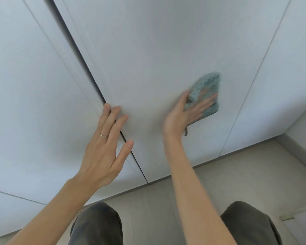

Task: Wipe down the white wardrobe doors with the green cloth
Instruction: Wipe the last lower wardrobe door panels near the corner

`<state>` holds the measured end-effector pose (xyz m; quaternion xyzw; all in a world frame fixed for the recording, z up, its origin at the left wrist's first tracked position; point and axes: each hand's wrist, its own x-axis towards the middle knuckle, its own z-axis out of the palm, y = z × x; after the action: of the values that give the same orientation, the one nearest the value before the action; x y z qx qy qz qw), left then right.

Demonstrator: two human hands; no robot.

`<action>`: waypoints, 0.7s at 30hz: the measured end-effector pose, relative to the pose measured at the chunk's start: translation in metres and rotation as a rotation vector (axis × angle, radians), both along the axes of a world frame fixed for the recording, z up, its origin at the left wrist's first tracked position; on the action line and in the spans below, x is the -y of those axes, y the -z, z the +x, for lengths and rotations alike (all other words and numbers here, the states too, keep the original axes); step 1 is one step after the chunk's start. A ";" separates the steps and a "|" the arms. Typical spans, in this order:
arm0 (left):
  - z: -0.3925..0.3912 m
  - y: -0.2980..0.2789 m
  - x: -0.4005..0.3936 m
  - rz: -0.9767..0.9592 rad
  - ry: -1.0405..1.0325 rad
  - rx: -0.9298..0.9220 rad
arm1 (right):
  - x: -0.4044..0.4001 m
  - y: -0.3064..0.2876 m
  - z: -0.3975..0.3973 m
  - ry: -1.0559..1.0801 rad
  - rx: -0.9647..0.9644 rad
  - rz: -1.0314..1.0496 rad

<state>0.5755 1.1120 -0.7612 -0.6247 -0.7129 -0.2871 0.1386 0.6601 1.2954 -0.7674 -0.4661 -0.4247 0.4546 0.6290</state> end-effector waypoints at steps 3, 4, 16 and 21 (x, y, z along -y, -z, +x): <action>0.000 -0.002 0.004 0.032 0.007 0.066 | 0.116 0.039 -0.054 -0.220 0.407 0.451; 0.001 -0.002 0.006 0.038 0.007 0.090 | 0.133 0.053 -0.060 -0.292 0.525 0.526; 0.000 -0.003 0.009 0.032 -0.029 0.019 | -0.107 -0.044 0.073 0.095 -0.243 -0.060; 0.001 -0.019 0.017 0.042 -0.076 0.017 | 0.032 -0.029 -0.017 -0.011 0.381 0.523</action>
<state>0.5766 1.0945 -0.7420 -0.5917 -0.7311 -0.3016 0.1563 0.6433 1.2634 -0.7380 -0.3632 -0.6396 0.2381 0.6343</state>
